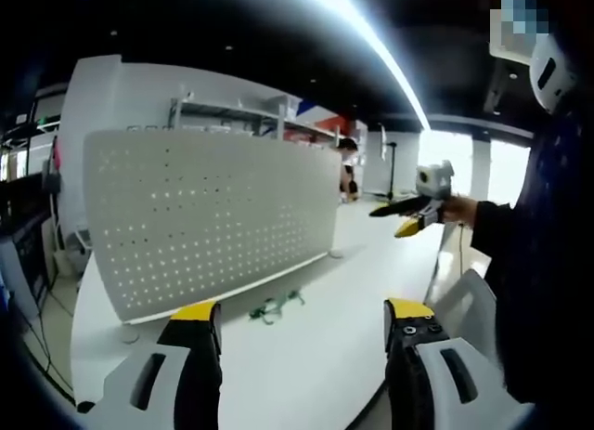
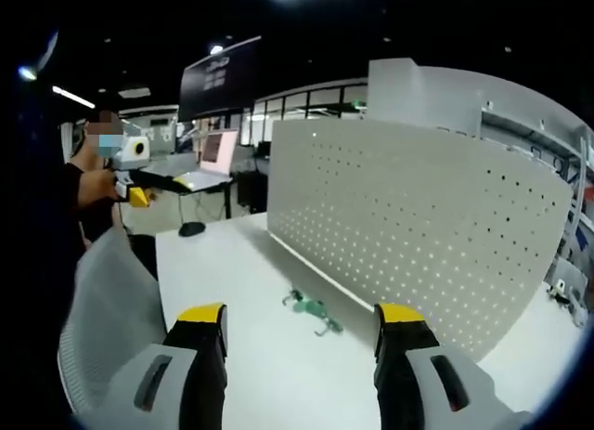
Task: Insert the hook assembly into the mounting plate slot until the hook locks in place.
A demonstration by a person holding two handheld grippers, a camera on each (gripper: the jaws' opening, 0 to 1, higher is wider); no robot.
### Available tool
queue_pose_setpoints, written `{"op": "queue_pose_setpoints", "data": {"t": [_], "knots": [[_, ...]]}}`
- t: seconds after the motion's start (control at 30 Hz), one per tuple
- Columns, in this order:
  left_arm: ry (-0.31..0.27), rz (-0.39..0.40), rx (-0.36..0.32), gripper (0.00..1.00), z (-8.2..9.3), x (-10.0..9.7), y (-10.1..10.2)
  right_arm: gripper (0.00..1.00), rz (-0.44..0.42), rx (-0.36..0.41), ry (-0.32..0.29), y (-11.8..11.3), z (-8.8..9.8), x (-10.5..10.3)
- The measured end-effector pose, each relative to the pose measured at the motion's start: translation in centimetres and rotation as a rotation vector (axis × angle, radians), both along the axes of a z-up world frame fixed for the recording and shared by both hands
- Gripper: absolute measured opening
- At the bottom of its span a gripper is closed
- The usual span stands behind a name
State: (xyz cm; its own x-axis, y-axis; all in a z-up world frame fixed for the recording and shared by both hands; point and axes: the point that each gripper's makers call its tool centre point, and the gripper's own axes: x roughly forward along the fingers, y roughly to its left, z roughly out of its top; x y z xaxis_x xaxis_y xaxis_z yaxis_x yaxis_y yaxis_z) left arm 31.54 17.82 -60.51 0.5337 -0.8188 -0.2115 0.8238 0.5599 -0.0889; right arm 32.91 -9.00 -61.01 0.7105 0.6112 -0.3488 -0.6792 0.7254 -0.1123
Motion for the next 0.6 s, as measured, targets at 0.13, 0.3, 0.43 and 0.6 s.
{"op": "queue_pose_setpoints", "data": {"t": [0.13,0.3,0.43,0.6], "knots": [[-0.004,0.005,0.006,0.72,0.1,0.0,0.2,0.63,0.014,-0.007,0.011,0.3,-0.4,0.2],[-0.005,0.013,0.000,0.70,0.1,0.1,0.3,0.60,0.040,-0.014,0.013,1.0,-0.4,1.1],[-0.001,0.002,0.005,0.70,-0.2,-0.1,-0.1,0.55,0.063,-0.018,0.011,2.0,-0.7,2.6],[0.000,0.008,0.002,0.69,-0.2,-0.3,0.0,0.49,0.109,-0.010,0.022,4.0,-1.4,4.4]]}}
